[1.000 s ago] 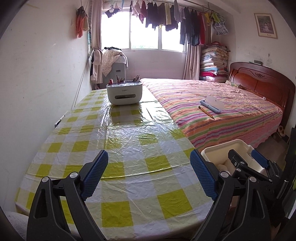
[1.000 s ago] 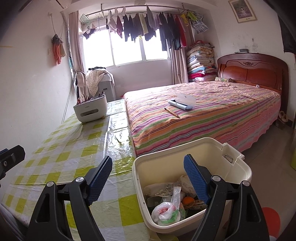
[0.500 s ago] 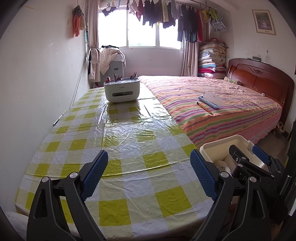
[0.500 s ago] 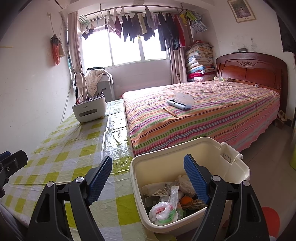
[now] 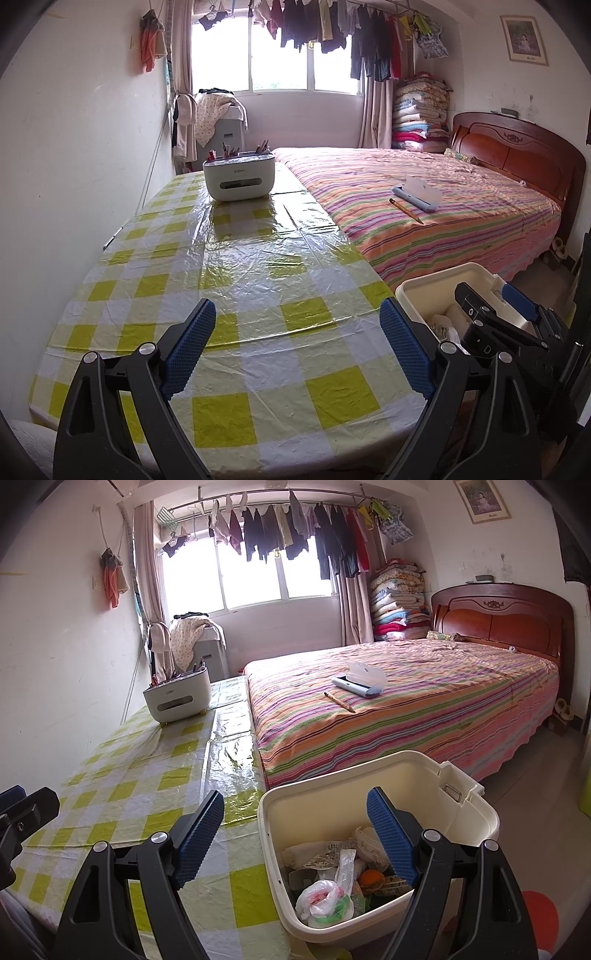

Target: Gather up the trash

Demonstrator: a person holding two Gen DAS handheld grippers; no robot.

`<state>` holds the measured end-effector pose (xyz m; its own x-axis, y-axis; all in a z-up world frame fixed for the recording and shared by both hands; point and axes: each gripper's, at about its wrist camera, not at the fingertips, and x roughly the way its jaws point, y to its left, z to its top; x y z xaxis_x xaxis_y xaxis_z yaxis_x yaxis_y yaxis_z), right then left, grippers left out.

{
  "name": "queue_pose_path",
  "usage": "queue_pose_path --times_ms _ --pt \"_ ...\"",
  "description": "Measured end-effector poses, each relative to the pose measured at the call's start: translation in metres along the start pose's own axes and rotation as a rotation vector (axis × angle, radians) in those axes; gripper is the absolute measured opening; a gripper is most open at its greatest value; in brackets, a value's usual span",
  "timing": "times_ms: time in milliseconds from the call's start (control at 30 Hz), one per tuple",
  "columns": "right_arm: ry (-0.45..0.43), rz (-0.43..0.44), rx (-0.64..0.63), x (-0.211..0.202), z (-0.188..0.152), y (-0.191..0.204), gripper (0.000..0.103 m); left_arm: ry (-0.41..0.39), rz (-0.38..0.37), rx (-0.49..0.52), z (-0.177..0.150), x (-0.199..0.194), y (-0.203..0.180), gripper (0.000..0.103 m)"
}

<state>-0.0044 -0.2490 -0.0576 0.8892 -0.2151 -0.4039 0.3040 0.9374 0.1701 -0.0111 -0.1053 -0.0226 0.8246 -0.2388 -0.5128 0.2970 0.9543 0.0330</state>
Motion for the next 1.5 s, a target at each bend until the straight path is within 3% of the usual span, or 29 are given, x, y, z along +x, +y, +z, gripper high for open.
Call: queue_pose_path --times_ms 1500 --pt "-0.002 0.0 -0.003 -0.0003 -0.0011 -0.0019 0.078 0.01 0.004 0.028 -0.0047 0.0017 -0.0055 0.089"
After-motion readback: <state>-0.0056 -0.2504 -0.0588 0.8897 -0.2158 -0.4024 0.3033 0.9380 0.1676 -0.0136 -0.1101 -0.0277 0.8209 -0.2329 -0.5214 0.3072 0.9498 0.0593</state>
